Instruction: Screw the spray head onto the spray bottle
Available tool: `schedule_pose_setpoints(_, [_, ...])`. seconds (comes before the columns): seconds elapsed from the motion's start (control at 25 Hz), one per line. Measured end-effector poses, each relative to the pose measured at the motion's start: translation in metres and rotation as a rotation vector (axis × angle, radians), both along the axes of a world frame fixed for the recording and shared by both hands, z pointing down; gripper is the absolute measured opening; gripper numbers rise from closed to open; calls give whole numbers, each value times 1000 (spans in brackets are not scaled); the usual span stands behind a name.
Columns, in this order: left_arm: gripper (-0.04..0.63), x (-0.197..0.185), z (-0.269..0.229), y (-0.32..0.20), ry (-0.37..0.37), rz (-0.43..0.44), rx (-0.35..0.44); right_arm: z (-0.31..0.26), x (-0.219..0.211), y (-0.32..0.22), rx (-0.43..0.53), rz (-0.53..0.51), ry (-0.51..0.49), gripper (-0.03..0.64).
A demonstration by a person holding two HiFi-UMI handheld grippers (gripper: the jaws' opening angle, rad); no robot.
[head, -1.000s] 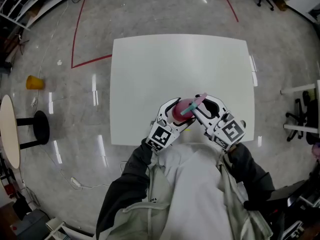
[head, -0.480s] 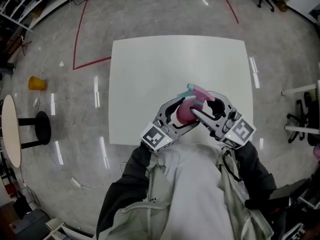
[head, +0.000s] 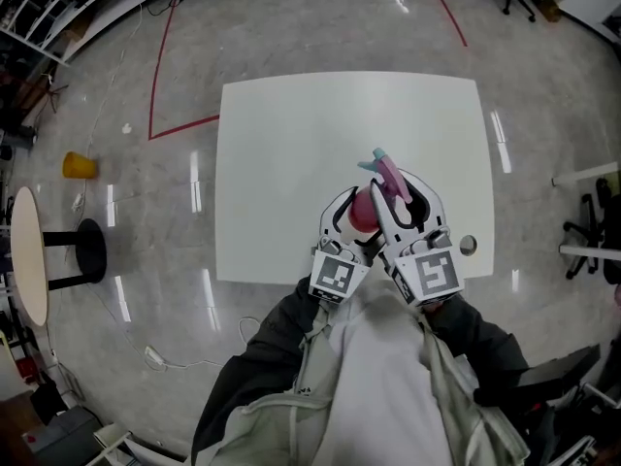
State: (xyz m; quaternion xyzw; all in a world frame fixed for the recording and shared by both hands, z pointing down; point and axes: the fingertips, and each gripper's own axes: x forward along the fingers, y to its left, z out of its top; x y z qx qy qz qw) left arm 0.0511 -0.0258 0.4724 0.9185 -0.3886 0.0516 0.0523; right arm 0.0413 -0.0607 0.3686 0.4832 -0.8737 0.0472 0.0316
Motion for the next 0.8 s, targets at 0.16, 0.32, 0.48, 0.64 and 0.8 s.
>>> schedule_pose_setpoints(0.16, [402,-4,-35,10,259,82,11,-34,-9,19,175,-237,-63,124])
schedule_pose_setpoints(0.32, [402,-16,-48,20,291,198,36,-42,-5,34,133,-510,-187,138])
schedule_pose_setpoints(0.48, [400,-12,-52,28,312,278,24,-48,-11,38,120,-615,-236,138])
schedule_pose_setpoints(0.64, [400,-15,-37,13,243,145,0,-32,-11,23,98,-446,-100,123])
schedule_pose_setpoints(0.8, [382,-21,-21,-9,-7,-54,42,-6,3,1,-37,-56,-49,112])
